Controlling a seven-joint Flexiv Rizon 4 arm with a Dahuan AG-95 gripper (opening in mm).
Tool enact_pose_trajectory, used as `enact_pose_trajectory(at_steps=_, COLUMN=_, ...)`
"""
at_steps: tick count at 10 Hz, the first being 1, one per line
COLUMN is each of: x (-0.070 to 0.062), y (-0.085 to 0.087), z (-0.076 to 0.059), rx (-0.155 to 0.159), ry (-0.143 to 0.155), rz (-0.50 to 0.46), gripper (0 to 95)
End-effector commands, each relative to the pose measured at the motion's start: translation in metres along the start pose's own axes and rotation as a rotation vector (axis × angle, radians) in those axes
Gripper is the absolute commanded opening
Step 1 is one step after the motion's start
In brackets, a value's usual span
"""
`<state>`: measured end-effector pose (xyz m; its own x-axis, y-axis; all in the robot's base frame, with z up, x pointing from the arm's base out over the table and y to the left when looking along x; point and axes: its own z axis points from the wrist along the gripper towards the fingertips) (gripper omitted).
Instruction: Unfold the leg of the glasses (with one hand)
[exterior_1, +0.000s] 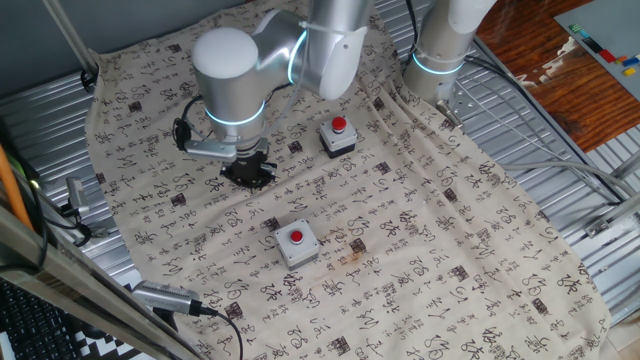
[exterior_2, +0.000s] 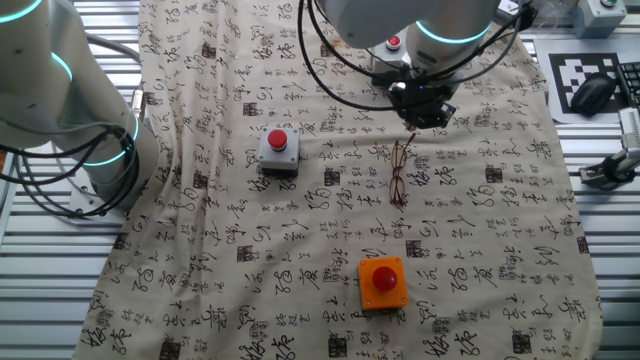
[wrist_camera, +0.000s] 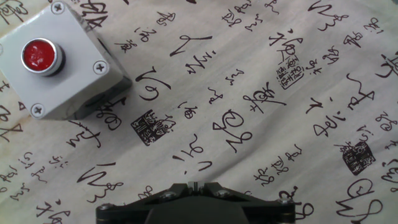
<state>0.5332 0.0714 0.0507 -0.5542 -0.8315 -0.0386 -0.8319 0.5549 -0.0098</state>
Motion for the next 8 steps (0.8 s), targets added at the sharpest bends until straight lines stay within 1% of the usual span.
enact_pose_trajectory(at_steps=1, x=0.0003, y=-0.0005, z=-0.0001, rx=0.004, ry=0.009, rz=-0.001, gripper=0.0)
enact_pose_trajectory(at_steps=8, x=0.0035, y=-0.0043, z=-0.0014, rx=0.009, ry=0.018, rz=-0.012, gripper=0.0)
